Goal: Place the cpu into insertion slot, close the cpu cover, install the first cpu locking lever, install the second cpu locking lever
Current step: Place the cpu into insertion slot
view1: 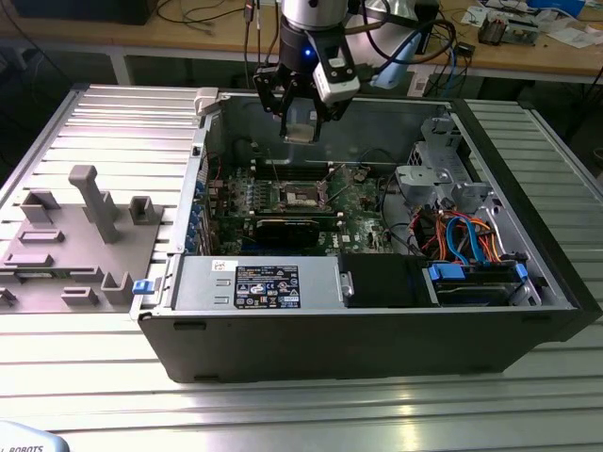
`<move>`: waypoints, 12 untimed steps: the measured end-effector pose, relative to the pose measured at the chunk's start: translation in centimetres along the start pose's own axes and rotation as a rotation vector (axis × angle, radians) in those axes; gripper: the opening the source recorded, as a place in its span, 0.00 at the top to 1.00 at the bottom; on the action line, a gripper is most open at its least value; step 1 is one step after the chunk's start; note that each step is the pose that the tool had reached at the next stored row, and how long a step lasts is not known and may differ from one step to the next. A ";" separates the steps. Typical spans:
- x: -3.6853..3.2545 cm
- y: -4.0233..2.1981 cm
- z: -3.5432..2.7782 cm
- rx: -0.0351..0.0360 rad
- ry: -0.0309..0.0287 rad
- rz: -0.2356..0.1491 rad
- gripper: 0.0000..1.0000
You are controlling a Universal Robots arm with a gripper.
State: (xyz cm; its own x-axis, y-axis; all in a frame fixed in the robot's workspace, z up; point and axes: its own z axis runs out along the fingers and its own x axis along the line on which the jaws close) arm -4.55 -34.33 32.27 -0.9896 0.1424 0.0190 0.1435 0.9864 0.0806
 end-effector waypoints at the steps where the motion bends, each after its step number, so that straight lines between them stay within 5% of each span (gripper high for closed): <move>1: 0.00 0.00 0.02 -0.0002 -0.0006 0.007 0.46; 12: 0.00 -0.01 0.13 -0.0009 -0.0035 0.043 0.46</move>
State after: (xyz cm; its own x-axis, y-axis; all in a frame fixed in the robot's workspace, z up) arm -4.55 -34.33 32.14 -0.9825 0.1852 0.0190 0.1861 0.9792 0.0807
